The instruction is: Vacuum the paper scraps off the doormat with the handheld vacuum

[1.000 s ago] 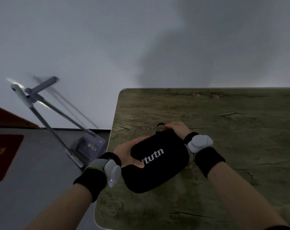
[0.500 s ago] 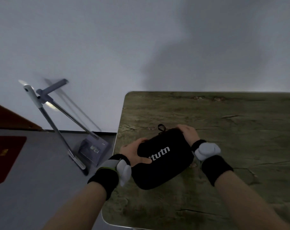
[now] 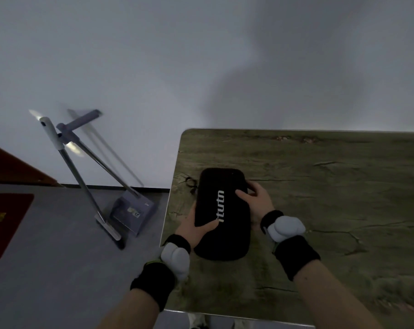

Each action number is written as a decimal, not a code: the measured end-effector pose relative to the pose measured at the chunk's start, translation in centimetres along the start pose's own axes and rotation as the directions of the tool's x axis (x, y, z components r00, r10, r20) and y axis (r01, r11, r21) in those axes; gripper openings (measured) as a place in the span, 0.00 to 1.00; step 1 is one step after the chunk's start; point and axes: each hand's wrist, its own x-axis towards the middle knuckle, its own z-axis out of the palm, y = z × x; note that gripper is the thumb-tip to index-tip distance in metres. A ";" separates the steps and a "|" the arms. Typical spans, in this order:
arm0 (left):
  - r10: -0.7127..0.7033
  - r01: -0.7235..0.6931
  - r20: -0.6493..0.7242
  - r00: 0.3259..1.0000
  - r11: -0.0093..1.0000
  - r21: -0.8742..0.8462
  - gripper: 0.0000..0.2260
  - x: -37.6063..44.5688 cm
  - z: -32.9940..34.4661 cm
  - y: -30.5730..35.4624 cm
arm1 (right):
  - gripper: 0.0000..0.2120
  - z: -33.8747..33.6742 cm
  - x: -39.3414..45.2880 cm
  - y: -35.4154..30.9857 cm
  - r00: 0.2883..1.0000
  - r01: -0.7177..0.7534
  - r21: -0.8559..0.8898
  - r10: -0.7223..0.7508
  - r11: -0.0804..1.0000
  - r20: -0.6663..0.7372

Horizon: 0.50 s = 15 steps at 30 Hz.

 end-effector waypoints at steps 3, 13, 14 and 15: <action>0.001 0.002 0.042 0.999 0.997 -0.083 0.50 0.2 -0.4 -0.1 | 0.22 1.2 -1.0 0.9 0.995 0.100 0.002 -0.100 0.995 0.006; -0.204 0.137 0.225 0.953 0.951 0.278 0.36 0.9 -2.6 4.0 | 0.25 -0.8 -0.8 -4.9 0.949 0.105 -0.708 0.142 0.698 0.280; -0.216 0.160 0.170 0.961 0.942 0.295 0.31 1.4 -3.6 5.4 | 0.27 -1.2 -0.6 -6.6 0.939 0.104 -0.796 0.205 0.596 0.276; -0.171 0.137 0.094 0.981 0.947 0.291 0.28 1.2 -4.9 6.5 | 0.30 -1.7 -1.5 -8.3 0.946 0.114 -0.819 0.191 0.562 0.262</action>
